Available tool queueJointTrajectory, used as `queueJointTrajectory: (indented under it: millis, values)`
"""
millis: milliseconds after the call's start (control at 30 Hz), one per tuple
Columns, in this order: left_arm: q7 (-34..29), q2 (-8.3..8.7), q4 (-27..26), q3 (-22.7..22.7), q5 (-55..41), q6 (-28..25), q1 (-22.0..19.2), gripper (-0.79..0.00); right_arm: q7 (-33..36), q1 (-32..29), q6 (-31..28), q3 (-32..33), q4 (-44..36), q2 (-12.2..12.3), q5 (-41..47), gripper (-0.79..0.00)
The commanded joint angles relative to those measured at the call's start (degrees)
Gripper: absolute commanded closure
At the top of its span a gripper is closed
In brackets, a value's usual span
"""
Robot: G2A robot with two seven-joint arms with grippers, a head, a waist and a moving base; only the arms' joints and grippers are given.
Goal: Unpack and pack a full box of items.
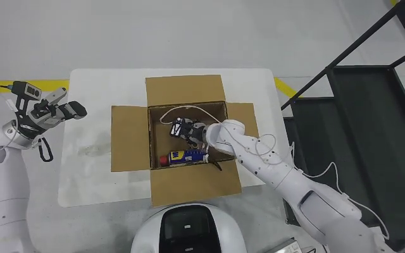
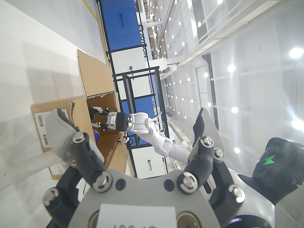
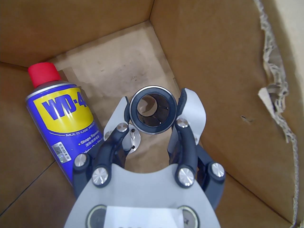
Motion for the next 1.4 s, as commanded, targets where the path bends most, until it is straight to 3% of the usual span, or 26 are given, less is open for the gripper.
queueJointTrajectory:
  millis: [0,133,300,600,800,1067,1200,1367]
  values:
    - [1.7,-0.01,-1.2,0.7,0.4,0.7,0.8,-0.785,0.2,0.3,-0.7,0.4,0.1,-0.1,0.5,-0.785]
    - [2.1,0.34,-1.8,1.4,1.3,2.3,1.3,-0.785,1.0,-0.3,-3.2,2.6,-1.8,0.4,2.2,-0.785]
    - [1.3,1.01,1.5,2.0,3.2,3.8,0.0,-0.785,3.2,-4.6,-9.0,9.4,-9.9,2.9,7.3,-0.785]
    - [-2.3,0.68,12.1,10.2,5.9,2.6,-5.9,-0.785,17.3,-21.9,-15.2,31.1,-32.2,9.1,28.4,-0.785]
    - [-1.3,-0.6,19.4,16.8,6.8,0.3,-11.2,-0.785,24.0,-31.0,-14.4,44.5,-38.7,11.8,38.2,-0.785]
    - [-5.4,-2.34,22.6,21.9,0.7,-0.5,-16.5,-0.785,22.3,-38.2,-16.6,57.5,-32.4,13.6,52.4,-0.785]
    - [-8.2,-2.67,19.9,23.4,-1.3,-0.6,-17.6,-0.785,22.3,-39.3,-17.1,62.5,-26.6,14.4,58.1,-0.785]
    - [-8.9,-3.43,15.9,27.6,-0.1,0.7,-18.4,-0.785,20.1,-39.0,-16.1,64.8,-19.8,14.8,58.0,-0.785]
